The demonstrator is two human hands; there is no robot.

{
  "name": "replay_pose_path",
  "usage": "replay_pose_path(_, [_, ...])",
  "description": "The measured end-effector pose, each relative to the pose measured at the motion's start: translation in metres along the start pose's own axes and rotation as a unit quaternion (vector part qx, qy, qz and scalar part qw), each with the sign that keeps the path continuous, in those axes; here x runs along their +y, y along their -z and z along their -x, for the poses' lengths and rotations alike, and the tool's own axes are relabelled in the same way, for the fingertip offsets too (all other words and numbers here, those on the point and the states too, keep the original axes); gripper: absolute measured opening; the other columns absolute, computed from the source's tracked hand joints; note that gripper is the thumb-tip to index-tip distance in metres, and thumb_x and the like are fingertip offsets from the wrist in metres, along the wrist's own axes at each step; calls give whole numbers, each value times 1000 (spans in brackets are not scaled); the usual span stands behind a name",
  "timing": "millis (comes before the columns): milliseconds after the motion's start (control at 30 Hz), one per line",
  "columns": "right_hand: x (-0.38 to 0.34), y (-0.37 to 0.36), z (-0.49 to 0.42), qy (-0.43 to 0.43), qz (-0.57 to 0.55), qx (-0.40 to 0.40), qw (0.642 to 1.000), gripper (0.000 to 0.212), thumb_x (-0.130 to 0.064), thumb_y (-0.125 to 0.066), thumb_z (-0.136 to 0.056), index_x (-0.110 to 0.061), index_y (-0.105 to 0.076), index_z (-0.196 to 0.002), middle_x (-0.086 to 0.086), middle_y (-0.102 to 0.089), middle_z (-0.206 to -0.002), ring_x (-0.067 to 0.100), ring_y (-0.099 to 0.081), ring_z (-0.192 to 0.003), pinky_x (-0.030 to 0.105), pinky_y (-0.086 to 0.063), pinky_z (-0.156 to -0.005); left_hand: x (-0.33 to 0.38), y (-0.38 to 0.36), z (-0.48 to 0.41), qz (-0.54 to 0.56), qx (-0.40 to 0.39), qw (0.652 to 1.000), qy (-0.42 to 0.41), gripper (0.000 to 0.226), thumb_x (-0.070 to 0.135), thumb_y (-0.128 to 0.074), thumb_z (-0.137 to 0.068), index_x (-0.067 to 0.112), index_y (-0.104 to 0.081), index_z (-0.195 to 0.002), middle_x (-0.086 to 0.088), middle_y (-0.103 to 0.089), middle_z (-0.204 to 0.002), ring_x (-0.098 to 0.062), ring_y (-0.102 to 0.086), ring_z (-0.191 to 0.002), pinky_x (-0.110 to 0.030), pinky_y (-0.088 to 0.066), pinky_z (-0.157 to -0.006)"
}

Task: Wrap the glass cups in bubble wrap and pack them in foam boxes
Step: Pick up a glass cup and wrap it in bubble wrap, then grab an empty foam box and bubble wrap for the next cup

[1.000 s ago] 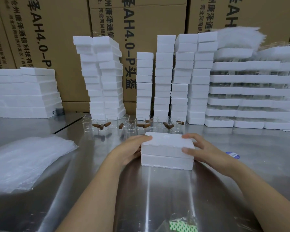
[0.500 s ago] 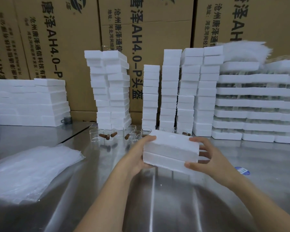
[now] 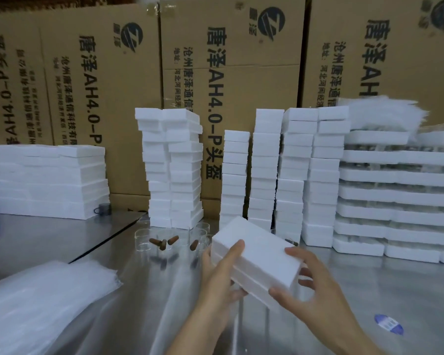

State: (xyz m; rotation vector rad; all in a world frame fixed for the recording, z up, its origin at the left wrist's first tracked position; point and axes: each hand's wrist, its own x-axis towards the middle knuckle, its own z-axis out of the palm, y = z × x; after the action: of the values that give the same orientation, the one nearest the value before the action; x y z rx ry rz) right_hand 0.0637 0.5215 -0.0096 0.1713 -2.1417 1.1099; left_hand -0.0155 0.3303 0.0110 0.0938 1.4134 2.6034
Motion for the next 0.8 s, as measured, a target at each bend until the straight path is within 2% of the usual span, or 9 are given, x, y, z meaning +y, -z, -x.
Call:
replay_pose_path(67, [-5,-5,-15,0,-9,22,1000,89,-65,-85,-59,-51,-50,-139,-28,-55,-132,-6,-58,-111,19,-51,-89,12,-8,-6,13,1,1000,-16,73,33,-96,-73,41,-53,-132,-6,-76,-124,-32,-77,-110,-49,-67,-75])
replay_pose_path(167, [-14,-15,-43,23,-4,72,997,88,-69,-81,-59,-52,-50,-139,-35,-49,-129,-6,-58,-108,19,-51,-81,30,-28,-17,27,-17,999,-25,87,31,-100,-68,54,-44,-131,-5,-75,-128,-33,-78,-109,-56,-66,-85])
replay_pose_path(267, [-18,-22,-69,40,6,99,994,88,-70,-80,-58,-54,-49,-139,-33,-46,-130,-2,-57,-110,24,-52,-80,45,-42,-35,21,-24,999,-30,89,30,-101,-67,62,-41,-125,-5,-79,-122,-35,-80,-103,-60,-66,-82])
replay_pose_path(400, [-16,-26,-98,76,21,84,993,93,-71,-82,-56,-53,-47,-141,-26,-46,-134,-7,-49,-124,10,-51,-80,63,-53,-62,4,-9,999,-46,83,32,-96,-75,63,-40,-129,-10,-76,-125,-37,-77,-109,-56,-66,-79])
replay_pose_path(500, [-13,-32,-115,70,43,96,992,89,-68,-78,-57,-59,-43,-139,-27,-44,-132,-10,-48,-122,17,-47,-78,71,-59,-81,-1,-18,999,-45,93,35,-100,-68,63,-40,-133,-10,-74,-130,-37,-75,-114,-51,-66,-77])
replay_pose_path(567, [-11,-38,-123,62,53,118,990,88,-65,-76,-57,-59,-43,-139,-24,-45,-128,-6,-51,-113,13,-44,-74,72,-61,-88,-4,-35,999,-34,102,36,-105,-59,66,-42,-133,-8,-77,-127,-36,-76,-112,-52,-66,-79])
replay_pose_path(667, [-5,-46,-128,62,68,143,985,91,-56,-84,-53,-56,-47,-137,-16,-48,-123,9,-55,-106,13,-43,-75,65,-64,-98,-34,-71,996,-28,102,33,-105,-63,72,-45,-136,-3,-79,-125,-36,-78,-109,-51,-65,-78])
replay_pose_path(733, [1,-52,-130,43,71,142,986,99,-37,-97,-49,-57,-49,-133,-12,-51,-124,17,-58,-108,21,-47,-76,62,-63,-105,-38,-60,997,-33,106,26,-104,-63,71,-46,-139,-2,-79,-123,-37,-78,-108,-49,-65,-73])
replay_pose_path(800, [-2,-61,-129,29,42,147,988,99,-17,-102,-47,-51,-54,-127,-6,-55,-126,24,-59,-113,27,-50,-82,60,-64,-110,-41,-49,997,-46,115,22,-106,-54,72,-46,-138,1,-82,-111,-37,-78,-107,-52,-66,-73])
